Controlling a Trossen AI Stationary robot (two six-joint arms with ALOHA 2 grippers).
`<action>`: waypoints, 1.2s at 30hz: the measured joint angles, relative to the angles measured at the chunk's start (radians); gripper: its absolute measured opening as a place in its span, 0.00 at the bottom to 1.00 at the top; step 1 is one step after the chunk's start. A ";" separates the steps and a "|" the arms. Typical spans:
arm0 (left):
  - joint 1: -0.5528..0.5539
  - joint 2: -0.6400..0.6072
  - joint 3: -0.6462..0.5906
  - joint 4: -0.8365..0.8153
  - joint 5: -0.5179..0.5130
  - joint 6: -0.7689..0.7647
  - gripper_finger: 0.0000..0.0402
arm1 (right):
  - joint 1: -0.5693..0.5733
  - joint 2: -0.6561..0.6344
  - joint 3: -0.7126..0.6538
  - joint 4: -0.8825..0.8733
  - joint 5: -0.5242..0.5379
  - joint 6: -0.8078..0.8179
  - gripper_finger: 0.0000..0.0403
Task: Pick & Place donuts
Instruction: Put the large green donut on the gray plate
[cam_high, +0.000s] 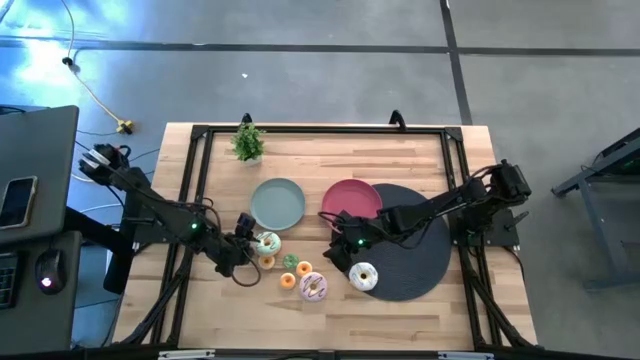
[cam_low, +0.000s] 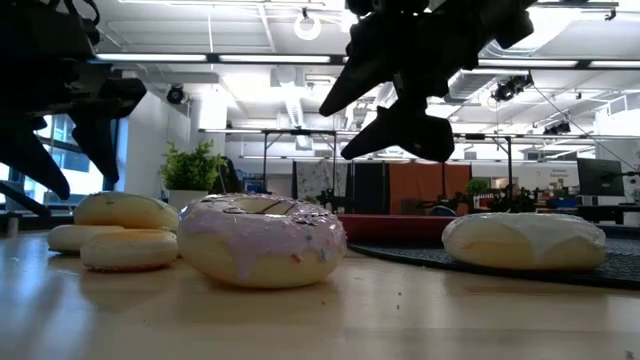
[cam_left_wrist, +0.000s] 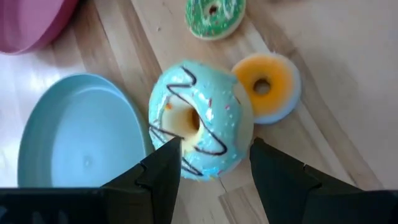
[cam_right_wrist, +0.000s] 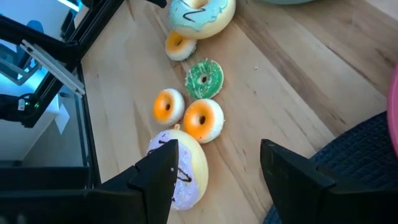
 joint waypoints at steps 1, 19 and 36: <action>0.000 0.007 0.000 0.006 0.000 -0.001 0.45 | -0.002 0.000 0.000 0.000 -0.001 0.000 0.54; 0.000 0.143 0.000 0.097 0.003 0.016 0.45 | -0.002 0.000 0.000 -0.014 -0.016 0.010 0.54; 0.000 0.144 0.003 0.079 -0.058 0.003 0.03 | -0.002 0.000 0.000 -0.022 -0.019 0.030 0.54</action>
